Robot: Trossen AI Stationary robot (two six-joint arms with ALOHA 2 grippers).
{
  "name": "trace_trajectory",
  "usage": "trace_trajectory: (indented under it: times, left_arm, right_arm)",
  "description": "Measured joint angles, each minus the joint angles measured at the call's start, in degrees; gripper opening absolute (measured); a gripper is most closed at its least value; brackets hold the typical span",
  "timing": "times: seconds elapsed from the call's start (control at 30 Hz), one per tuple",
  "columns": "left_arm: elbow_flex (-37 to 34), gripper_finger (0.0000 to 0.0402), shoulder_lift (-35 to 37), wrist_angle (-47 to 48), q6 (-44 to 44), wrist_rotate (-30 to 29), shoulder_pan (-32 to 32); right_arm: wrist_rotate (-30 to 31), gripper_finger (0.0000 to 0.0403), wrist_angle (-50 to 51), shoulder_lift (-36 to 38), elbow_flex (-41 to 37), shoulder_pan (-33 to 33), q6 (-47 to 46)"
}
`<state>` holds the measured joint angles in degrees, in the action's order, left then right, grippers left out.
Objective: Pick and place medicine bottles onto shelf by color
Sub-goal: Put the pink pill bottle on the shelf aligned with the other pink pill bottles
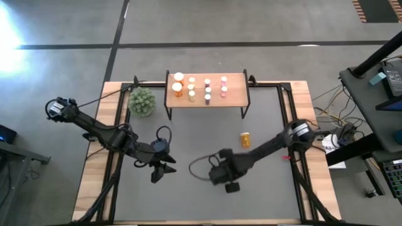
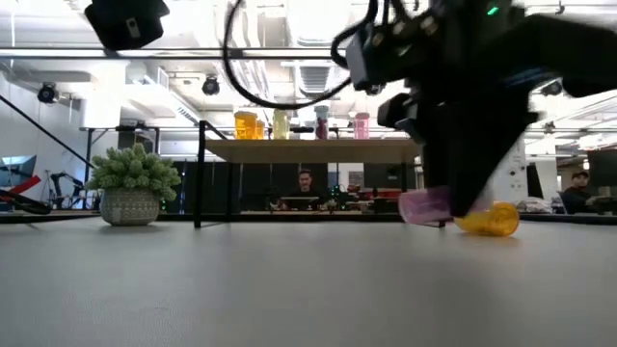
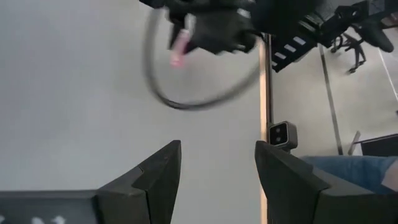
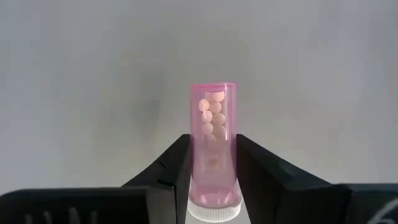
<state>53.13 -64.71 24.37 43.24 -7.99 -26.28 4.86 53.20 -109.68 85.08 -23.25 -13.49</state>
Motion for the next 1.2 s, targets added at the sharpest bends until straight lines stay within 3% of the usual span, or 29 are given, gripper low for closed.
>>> trace_trajectory:
  times: [0.33, 0.57, 0.77, 0.87, 1.2]
  left_arm:
    - [0.2, 0.019, 0.0, -0.2, 0.0, -0.4, 0.0]
    - [0.2, 0.019, 0.0, -0.3, -0.1, -1.8, 0.0]
    - [0.2, 0.019, 0.0, -0.3, -0.1, -3.0, 0.0]
    - [0.2, 0.019, 0.0, -0.4, -0.1, -3.1, 0.0]
    - [0.2, 0.019, 0.0, -1.8, 0.0, -4.5, 0.0]
  right_arm:
    - [-0.1, 0.0103, -13.0, 9.0, -16.2, 9.2, -9.4]
    - [-0.3, 0.0106, -22.4, 14.3, -23.7, 10.2, -2.5]
    - [-0.9, 0.0106, -24.2, 14.1, -25.8, 10.2, -0.5]
    - [-3.5, 0.0109, -23.9, 13.1, -26.1, 10.1, 3.4]
    - [-3.7, 0.0117, -23.5, 13.7, -24.0, 10.2, 14.7]
